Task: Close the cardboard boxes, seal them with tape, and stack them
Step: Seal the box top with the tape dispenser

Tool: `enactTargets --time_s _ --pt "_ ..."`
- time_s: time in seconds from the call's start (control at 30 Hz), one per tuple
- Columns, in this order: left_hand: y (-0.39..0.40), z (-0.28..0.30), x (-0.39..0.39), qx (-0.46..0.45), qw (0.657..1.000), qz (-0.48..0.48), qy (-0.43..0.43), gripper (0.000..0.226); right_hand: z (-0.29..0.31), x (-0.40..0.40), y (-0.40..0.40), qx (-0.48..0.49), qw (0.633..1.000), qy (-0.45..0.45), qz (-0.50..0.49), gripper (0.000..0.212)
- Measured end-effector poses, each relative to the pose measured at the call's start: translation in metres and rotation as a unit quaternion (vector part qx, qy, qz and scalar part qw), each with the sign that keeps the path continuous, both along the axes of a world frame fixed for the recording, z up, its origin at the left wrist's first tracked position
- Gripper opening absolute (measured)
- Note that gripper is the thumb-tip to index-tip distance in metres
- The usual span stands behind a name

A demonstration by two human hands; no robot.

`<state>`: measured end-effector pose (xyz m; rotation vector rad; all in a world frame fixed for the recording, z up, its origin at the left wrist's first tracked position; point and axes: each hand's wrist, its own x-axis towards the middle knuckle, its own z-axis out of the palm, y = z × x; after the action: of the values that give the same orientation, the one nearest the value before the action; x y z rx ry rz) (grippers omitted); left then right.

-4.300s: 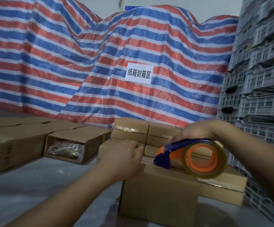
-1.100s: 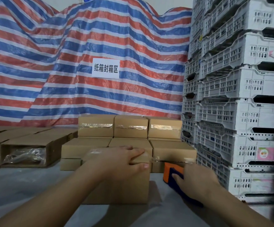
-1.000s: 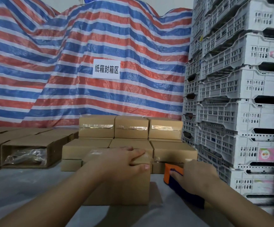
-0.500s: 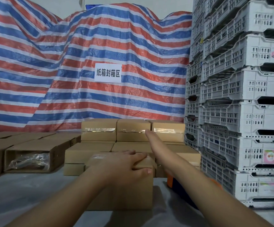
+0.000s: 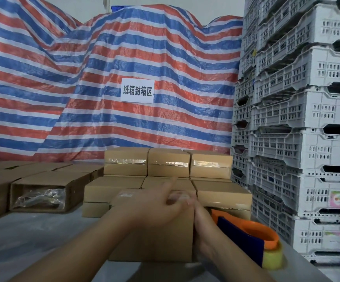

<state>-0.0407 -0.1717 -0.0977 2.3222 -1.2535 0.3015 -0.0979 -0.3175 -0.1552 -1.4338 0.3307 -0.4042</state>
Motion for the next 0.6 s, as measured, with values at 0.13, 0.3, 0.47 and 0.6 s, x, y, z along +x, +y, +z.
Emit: enactTargets --time_s 0.13,0.3,0.47,0.6 --pt "0.023 0.016 -0.003 -0.245 0.968 -0.027 0.053 0.075 0.015 -0.005 -0.001 -0.007 1.000 -0.020 -0.014 0.064" --pt "0.067 -0.001 0.009 -0.362 0.930 0.044 0.051 0.059 0.025 -0.009 -0.001 -0.112 0.988 -0.099 -0.035 0.064" --pt "0.070 -0.038 0.011 -0.395 0.882 0.074 0.247 0.074 0.011 -0.023 0.017 -0.165 0.983 -0.075 0.008 0.095" --pt "0.065 -0.049 0.007 -0.424 0.841 0.073 0.329 0.078 0.001 -0.027 0.025 -0.155 0.987 -0.044 0.014 0.097"
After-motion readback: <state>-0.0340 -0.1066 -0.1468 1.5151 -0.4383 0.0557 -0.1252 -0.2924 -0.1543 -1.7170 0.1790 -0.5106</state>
